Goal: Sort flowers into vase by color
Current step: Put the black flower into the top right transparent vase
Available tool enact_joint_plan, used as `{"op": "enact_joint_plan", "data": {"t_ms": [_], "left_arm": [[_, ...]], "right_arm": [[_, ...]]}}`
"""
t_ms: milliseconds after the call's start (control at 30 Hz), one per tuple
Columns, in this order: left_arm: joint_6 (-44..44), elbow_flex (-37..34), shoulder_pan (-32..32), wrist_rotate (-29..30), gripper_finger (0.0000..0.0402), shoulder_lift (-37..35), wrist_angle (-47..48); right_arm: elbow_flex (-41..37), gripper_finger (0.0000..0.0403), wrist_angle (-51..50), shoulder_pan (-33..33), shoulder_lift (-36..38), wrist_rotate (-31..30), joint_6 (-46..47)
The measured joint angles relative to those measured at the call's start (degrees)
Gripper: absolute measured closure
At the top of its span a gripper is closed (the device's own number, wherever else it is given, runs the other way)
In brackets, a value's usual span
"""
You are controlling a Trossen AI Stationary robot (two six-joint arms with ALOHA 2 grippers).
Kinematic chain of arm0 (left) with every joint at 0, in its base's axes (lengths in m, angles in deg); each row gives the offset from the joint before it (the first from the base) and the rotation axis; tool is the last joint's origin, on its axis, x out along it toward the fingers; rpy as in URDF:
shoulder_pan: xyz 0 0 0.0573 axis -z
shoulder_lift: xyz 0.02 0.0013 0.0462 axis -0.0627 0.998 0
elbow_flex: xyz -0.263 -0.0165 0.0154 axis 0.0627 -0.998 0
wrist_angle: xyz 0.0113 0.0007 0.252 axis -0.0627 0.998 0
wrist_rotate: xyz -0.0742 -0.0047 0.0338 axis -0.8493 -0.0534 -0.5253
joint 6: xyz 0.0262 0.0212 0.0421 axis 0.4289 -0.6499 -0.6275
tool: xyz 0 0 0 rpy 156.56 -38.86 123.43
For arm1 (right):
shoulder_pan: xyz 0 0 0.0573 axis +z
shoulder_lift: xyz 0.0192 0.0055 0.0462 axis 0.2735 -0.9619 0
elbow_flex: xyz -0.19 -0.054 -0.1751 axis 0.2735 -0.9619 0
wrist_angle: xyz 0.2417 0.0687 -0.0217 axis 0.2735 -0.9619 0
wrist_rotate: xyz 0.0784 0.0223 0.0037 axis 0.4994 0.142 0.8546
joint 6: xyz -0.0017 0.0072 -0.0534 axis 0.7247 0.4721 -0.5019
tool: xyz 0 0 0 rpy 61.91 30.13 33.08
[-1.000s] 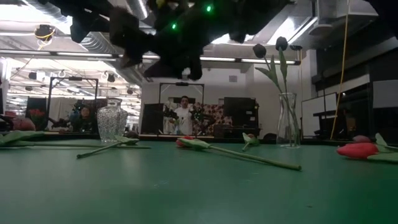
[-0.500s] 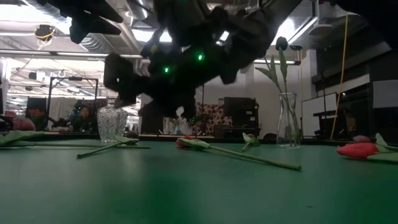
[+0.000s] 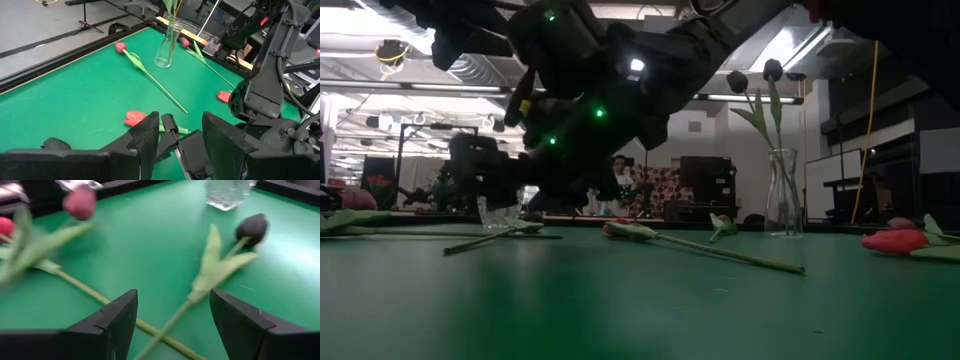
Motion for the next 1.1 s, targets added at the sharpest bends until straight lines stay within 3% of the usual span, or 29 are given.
{"op": "enact_joint_plan", "data": {"t_ms": [300, 700, 833, 1100], "left_arm": [[-1.25, 0.0, 0.02, 0.02, 0.0256, 0.02, 0.04], [-1.23, 0.0, 0.02, 0.0, 0.0256, 0.0, 0.61], [-1.23, 0.0, 0.0, 0.02, 0.0256, 0.02, 0.61], [-1.18, 0.0, 0.01, 0.04, 0.0256, 0.0, 0.59]], "right_arm": [[0.02, 0.0155, 0.53, -1.88, -0.25, 5.14, 3.46], [0.07, 0.016, -0.71, -2.75, -2.12, 6.57, 7.5], [0.31, 0.0208, -4.23, -3.3, -1.97, 7.25, 9.4], [0.24, 0.0382, -7.49, -3.81, -1.75, 8.86, 10.67]]}}
